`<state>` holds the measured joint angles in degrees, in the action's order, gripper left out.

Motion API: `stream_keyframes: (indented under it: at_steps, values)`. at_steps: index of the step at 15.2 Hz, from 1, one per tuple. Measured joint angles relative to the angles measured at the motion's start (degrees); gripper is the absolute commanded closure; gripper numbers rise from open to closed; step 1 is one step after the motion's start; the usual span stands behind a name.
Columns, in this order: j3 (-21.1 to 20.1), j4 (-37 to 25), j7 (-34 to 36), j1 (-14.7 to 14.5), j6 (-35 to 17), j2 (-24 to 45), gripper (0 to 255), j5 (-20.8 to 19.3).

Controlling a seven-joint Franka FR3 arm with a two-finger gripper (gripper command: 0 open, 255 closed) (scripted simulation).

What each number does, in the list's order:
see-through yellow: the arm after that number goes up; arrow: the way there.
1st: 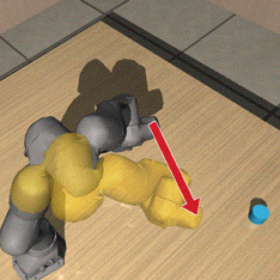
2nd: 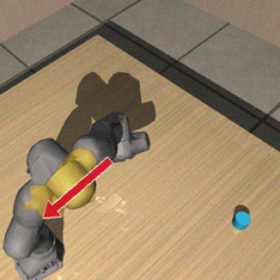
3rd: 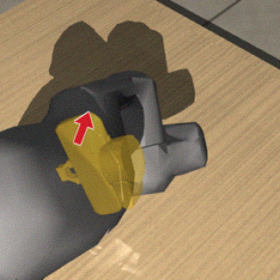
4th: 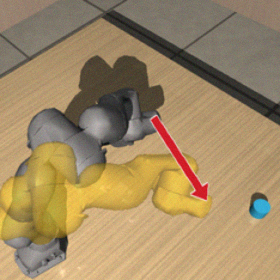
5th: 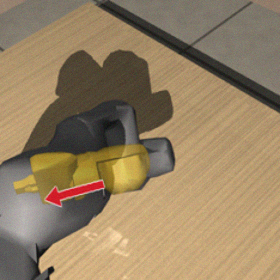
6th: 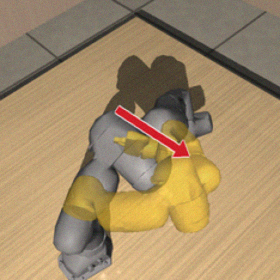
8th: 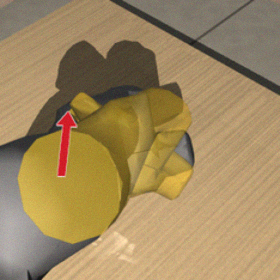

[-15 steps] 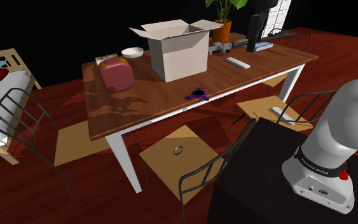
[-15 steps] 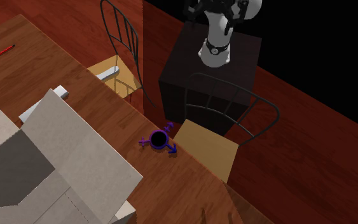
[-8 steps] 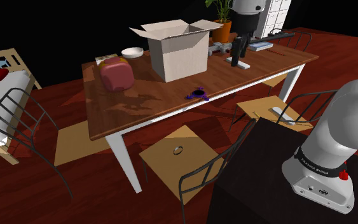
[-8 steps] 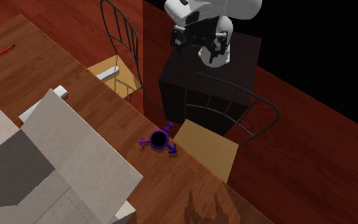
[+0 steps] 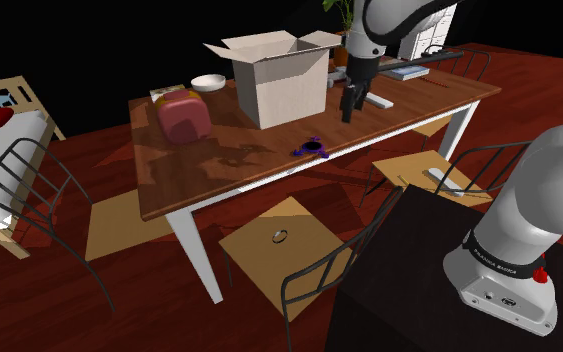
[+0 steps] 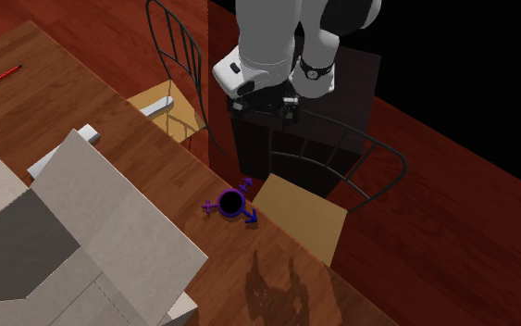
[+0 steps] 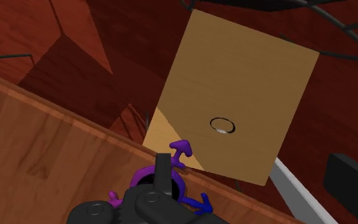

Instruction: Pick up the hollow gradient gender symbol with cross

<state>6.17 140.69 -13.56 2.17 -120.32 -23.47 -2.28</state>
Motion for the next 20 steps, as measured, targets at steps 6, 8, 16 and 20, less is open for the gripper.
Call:
stream_keyframes:
  at_steps: [6, 8, 16, 20]
  values:
    - [2.5, -1.9, -3.4, -0.1, -12.0, 12.5, 0, 2.9]
    - [2.9, -3.2, -4.3, -0.4, -14.9, 16.2, 0, 4.4]
    - [3.3, -10.6, -10.9, 0.3, -24.9, 32.5, 0, 12.4]
    - [2.9, -10.3, -12.0, 0.5, -27.9, 35.1, 0, 14.0]
